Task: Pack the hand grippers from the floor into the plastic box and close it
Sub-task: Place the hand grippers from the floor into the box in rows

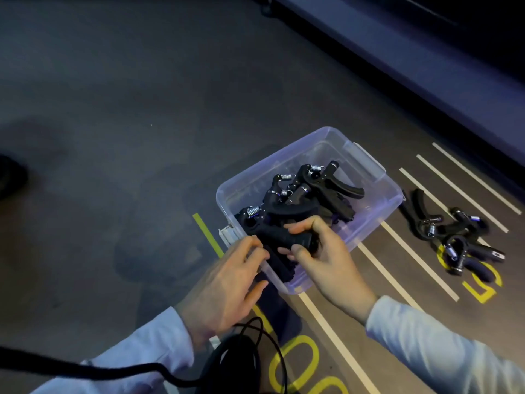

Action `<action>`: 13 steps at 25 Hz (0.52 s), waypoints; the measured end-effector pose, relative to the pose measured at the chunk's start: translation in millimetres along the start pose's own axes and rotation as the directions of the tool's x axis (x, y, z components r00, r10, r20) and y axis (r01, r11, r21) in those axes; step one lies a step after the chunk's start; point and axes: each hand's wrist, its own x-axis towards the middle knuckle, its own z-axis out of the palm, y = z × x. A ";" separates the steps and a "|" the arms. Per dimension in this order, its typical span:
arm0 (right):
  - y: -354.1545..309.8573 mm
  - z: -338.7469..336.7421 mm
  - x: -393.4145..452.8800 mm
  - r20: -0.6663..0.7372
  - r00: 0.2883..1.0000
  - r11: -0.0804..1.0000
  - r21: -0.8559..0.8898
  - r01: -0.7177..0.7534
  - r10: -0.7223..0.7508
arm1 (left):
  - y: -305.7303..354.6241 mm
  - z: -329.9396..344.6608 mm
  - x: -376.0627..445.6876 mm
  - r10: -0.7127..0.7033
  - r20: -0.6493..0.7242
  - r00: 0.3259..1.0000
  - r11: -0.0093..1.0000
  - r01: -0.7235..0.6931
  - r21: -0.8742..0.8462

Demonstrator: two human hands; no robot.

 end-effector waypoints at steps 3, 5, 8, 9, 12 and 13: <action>6.9 -10.7 -2.7 0.102 0.992 0.839 -0.531 0.120 -0.077 | 4.3 -8.3 6.9 -0.045 -0.042 0.998 0.998 0.043 -0.049; 6.5 -9.1 -2.9 0.172 0.985 0.708 -0.692 0.145 -0.033 | 4.1 -11.5 11.9 -0.065 -0.040 0.997 0.998 0.065 -0.014; 6.4 -1.6 0.0 0.191 0.982 0.670 -0.729 0.141 0.001 | 0.8 -9.5 16.8 -0.064 -0.019 0.998 0.969 0.066 0.236; 6.7 0.8 2.2 0.188 0.982 0.686 -0.716 0.133 0.007 | 0.5 -8.8 18.3 -0.081 0.009 0.997 0.945 0.074 0.318; 9.9 10.0 7.7 0.222 0.974 0.702 -0.699 0.136 0.033 | -0.9 -9.8 23.3 -0.145 0.069 0.987 0.879 0.097 0.466; 11.4 13.0 8.4 0.242 0.969 0.682 -0.716 0.151 0.040 | -2.1 -11.5 25.0 -0.163 0.094 0.982 0.867 0.097 0.489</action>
